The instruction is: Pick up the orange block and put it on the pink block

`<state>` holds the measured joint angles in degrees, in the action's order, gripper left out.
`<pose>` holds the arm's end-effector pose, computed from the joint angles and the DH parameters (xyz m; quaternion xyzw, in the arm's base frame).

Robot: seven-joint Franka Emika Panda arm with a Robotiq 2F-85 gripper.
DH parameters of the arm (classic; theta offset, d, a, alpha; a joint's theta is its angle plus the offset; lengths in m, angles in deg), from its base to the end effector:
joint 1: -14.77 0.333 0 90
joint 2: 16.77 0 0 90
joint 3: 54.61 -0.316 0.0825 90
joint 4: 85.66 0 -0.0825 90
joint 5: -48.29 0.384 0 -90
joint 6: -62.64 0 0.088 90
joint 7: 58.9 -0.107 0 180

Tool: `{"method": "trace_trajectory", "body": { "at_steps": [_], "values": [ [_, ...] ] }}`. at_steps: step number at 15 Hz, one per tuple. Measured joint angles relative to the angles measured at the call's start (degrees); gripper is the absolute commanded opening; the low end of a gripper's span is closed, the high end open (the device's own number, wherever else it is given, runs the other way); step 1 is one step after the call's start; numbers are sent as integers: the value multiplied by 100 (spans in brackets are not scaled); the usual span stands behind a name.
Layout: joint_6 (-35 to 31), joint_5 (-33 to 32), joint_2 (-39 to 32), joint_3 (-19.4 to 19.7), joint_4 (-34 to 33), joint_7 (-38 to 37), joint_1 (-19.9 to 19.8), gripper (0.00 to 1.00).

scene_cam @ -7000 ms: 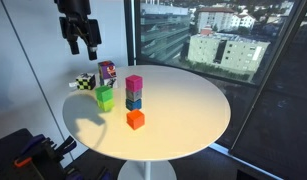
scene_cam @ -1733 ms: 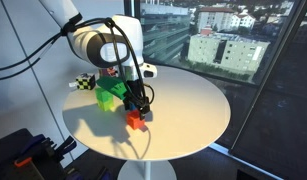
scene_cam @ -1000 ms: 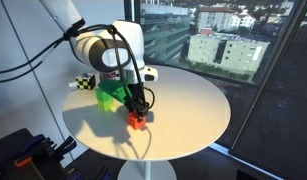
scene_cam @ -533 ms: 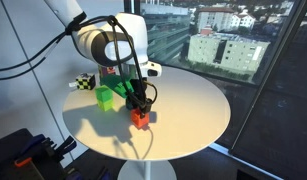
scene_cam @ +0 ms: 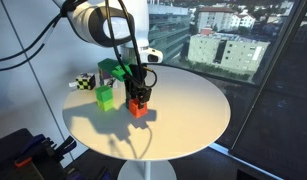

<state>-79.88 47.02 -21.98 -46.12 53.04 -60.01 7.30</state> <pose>0.4702 -0.1349 0.2699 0.9901 -0.1394 -0.0133 0.0117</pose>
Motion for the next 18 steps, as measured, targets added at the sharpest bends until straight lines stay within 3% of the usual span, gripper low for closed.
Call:
{"method": "trace_trajectory", "body": {
  "at_steps": [18],
  "values": [
    [1220, 255, 1042, -256, -482, -416, 172, 21]
  ]
}}
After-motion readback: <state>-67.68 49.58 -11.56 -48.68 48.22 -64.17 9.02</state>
